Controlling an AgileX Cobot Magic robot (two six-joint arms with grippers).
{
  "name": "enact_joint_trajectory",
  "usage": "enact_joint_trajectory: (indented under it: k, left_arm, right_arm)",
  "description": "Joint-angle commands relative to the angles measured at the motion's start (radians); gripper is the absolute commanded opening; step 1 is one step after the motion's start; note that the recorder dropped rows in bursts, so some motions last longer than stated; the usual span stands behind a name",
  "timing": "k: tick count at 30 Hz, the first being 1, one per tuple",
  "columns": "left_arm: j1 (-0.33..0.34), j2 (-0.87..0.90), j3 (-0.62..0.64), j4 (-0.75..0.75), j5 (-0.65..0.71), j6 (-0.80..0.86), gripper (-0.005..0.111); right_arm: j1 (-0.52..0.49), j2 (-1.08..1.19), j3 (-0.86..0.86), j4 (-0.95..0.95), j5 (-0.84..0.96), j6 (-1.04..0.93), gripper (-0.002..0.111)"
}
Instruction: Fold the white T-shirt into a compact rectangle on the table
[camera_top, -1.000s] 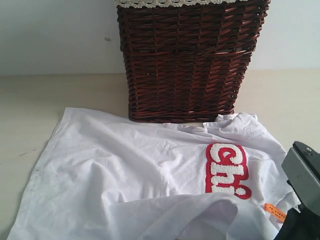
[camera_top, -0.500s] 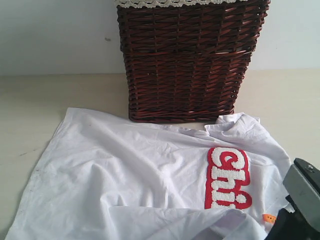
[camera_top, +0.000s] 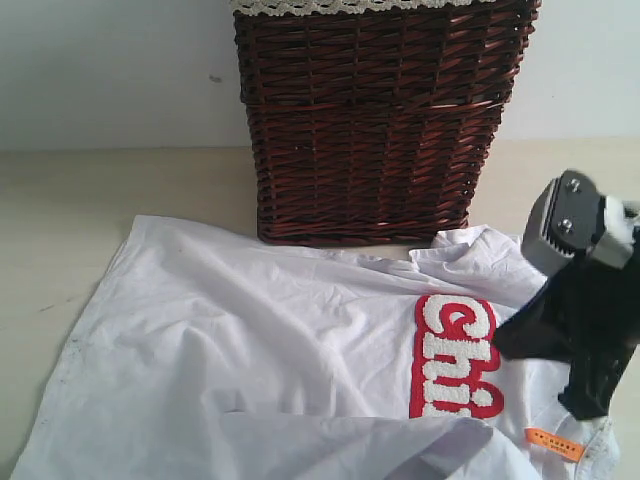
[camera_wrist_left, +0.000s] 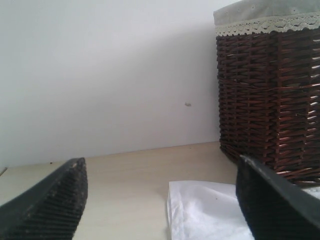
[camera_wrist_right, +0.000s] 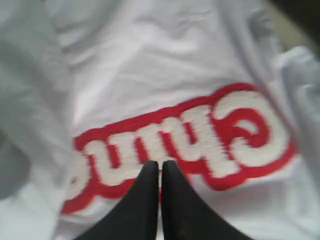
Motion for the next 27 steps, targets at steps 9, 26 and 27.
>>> enact_joint_trajectory:
  k: [9,26,27]
  left_arm:
    - [0.001,-0.006,0.003,-0.004,0.001,-0.003,0.078]
    - [0.001,-0.006,0.003,-0.004,0.001,-0.003,0.078]
    - [0.001,-0.006,0.003,-0.004,0.001,-0.003,0.078]
  right_arm:
    - [0.0,0.193,-0.003,0.013,0.207,-0.014,0.0]
    - [0.186,0.206,-0.005,-0.087,0.462,0.006,0.0]
    - [0.186,0.19,-0.005,-0.085,0.462,0.006,0.0]
